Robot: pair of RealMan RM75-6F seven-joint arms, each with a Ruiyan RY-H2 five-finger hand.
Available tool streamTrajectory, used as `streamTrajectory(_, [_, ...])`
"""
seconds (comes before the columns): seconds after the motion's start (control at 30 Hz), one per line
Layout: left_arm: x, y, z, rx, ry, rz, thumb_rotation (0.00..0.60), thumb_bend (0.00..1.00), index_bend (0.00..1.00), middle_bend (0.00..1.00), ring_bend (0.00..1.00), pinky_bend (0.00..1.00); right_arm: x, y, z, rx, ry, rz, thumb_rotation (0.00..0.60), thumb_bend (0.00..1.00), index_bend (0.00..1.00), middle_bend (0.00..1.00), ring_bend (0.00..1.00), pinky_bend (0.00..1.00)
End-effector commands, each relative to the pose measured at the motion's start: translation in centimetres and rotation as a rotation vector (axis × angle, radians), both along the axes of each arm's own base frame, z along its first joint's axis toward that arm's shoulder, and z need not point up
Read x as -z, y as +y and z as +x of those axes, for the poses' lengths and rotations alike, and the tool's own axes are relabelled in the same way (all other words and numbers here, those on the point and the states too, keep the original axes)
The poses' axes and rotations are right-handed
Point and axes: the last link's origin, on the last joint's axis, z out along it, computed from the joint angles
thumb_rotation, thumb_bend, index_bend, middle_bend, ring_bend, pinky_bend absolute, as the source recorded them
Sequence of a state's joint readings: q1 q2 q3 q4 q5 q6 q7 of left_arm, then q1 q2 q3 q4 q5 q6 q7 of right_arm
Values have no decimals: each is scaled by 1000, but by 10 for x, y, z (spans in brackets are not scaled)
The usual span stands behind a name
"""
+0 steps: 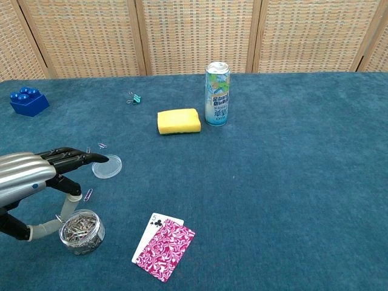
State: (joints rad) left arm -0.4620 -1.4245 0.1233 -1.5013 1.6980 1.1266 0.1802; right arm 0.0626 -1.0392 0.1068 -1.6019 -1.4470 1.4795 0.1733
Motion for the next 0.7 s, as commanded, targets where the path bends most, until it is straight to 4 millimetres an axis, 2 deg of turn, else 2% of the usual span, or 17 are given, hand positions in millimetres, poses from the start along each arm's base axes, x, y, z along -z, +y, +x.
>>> streamTrajectory(0.03, [2, 1, 1, -3, -14, -10, 600, 417, 538, 0, 0, 0, 0, 0, 0, 0, -1, 0, 600, 0, 0, 0, 0, 0])
streamTrajectory(0.1, [3, 2, 1, -9, -22, -17, 600, 295, 385, 0, 0, 0, 0, 0, 0, -1, -1, -1, 600, 0, 0, 0, 0, 0])
streamTrajectory(0.17, [3, 2, 1, -9, -24, -18, 600, 239, 333, 0, 0, 0, 0, 0, 0, -1, -1, 0, 600, 0, 0, 0, 0, 0])
streamTrajectory(0.47, [-3, 3, 3, -10, -60, -10, 600, 209, 287, 0, 0, 0, 0, 1, 1, 0, 1, 3, 600, 0, 0, 0, 0, 0])
streamTrajectory(0.53, [-10, 4, 4, -14, -91, 7, 600, 197, 248, 0, 0, 0, 0, 1, 1, 0, 0, 2, 600, 0, 0, 0, 0, 0])
streamTrajectory(0.7, [-51, 4, -1, -69, -182, 145, 600, 72, 8, 0, 0, 0, 0, 1, 1, -3, 3, 3, 600, 0, 0, 0, 0, 0])
